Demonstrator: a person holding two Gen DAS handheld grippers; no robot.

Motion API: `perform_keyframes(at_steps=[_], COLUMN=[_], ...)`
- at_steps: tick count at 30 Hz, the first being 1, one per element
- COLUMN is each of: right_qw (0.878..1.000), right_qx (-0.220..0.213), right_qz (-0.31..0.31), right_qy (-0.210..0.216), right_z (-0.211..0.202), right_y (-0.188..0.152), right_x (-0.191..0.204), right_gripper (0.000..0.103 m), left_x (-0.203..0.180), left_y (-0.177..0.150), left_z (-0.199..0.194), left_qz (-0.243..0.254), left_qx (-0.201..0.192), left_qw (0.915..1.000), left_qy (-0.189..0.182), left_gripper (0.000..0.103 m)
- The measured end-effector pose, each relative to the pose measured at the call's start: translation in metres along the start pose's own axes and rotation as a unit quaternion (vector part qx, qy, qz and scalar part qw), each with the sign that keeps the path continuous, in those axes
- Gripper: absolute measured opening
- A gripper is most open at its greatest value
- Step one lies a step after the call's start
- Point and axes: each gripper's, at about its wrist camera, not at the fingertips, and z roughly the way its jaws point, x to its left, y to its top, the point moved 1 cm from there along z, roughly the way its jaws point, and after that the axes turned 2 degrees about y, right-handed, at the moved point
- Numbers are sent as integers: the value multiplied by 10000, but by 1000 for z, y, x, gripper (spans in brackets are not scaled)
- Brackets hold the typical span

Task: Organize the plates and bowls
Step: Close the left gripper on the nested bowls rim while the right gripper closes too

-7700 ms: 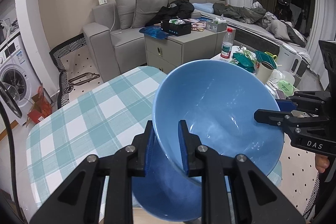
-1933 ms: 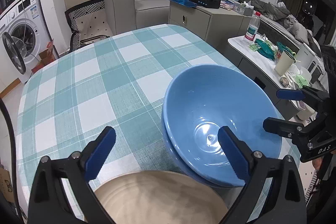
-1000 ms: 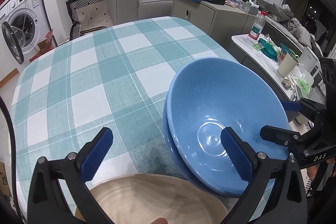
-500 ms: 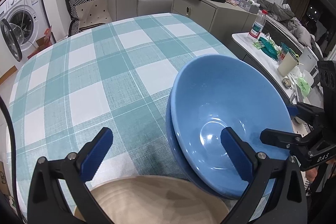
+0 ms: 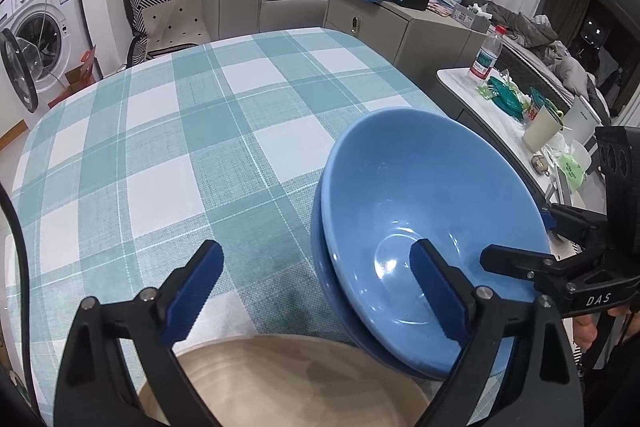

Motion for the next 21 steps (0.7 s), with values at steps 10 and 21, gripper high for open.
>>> perform_keyframes(at_steps=[10,21], right_qw=[10000,9998], right_qx=[38,6], right_qz=[26,-112], right_qy=[85,142], right_z=[-1,-3], right_y=[-2,-2], right_x=[1,10], right_gripper=[77,56], left_x=[-3,-12], left_y=[0,-1], left_z=[3,1], left_qz=[-64,90], left_qx=[78,80], left_qw=[9997,9992], left_qy=[-227,-378], left_gripper=[62,48])
